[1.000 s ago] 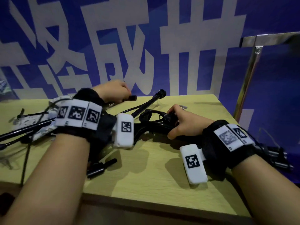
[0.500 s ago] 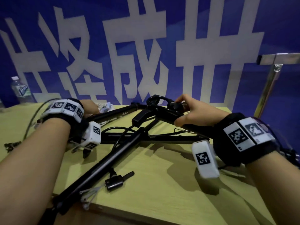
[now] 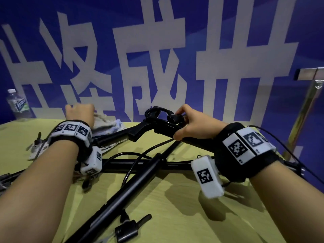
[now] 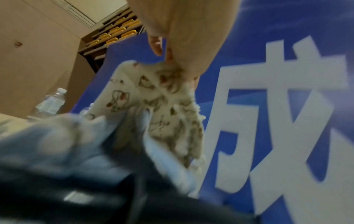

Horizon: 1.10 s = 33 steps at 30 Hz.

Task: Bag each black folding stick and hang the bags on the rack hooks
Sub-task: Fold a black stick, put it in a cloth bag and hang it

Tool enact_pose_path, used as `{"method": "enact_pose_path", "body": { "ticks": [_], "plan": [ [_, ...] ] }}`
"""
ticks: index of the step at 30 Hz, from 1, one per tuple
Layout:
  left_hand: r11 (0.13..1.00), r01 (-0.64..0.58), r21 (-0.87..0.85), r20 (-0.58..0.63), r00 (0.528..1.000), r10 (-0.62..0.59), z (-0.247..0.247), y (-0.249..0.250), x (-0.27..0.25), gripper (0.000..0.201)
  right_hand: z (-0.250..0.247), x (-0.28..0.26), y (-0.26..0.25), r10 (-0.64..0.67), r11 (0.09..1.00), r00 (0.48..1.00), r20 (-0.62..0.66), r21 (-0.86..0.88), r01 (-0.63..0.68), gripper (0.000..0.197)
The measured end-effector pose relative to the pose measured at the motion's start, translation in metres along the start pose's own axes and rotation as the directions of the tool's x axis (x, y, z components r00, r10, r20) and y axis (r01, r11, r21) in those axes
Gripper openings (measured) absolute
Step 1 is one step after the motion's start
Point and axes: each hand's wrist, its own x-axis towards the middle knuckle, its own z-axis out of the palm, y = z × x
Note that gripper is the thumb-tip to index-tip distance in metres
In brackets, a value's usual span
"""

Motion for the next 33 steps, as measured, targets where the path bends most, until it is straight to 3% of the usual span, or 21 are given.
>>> {"method": "enact_pose_path", "body": {
  "ticks": [2,6,13,16,19,21,25,30,33],
  "plan": [
    [0.966,-0.028,-0.258,-0.185,0.982,-0.021,-0.019,0.004,0.005,0.021,-0.003,0.000,0.004,0.010,1.000,0.999,-0.032,0.009,-0.010,0.053],
    [0.744,-0.107,-0.660,-0.368,0.909,-0.195,-0.070,0.006,0.010,0.021,-0.014,-0.006,0.008,0.022,0.999,0.997,-0.080,0.028,-0.020,0.052],
    [0.573,-0.345,-0.744,-0.534,0.822,-0.198,-0.143,0.024,0.006,0.021,-0.041,-0.033,0.006,0.021,0.997,0.990,-0.137,0.072,-0.011,0.053],
    [0.491,-0.441,-0.751,-0.554,0.825,-0.107,-0.165,0.042,-0.004,0.028,-0.052,-0.045,0.003,0.015,0.995,0.985,-0.171,0.101,0.002,0.050],
    [0.463,-0.555,-0.691,-0.607,0.794,0.046,-0.194,0.066,-0.017,0.038,-0.064,-0.060,0.001,-0.001,0.992,0.967,-0.255,0.124,0.034,0.047],
    [0.460,-0.590,-0.664,-0.580,0.794,0.181,-0.213,0.083,-0.026,0.042,-0.073,-0.069,0.000,-0.016,0.992,0.944,-0.329,0.116,0.057,0.047],
    [0.493,-0.582,-0.647,-0.379,0.807,0.453,-0.231,0.117,-0.049,0.040,-0.091,-0.088,0.002,-0.021,0.990,0.890,-0.456,0.115,0.083,0.050],
    [0.525,-0.532,-0.665,-0.162,0.788,0.594,-0.227,0.142,-0.072,0.060,-0.105,-0.115,0.009,-0.049,0.997,0.872,-0.487,0.030,0.073,0.052],
    [0.512,-0.531,-0.675,-0.110,0.759,0.642,-0.228,0.149,-0.078,0.067,-0.108,-0.126,0.012,-0.089,0.996,0.866,-0.492,-0.024,0.089,0.050]
  ]
}}
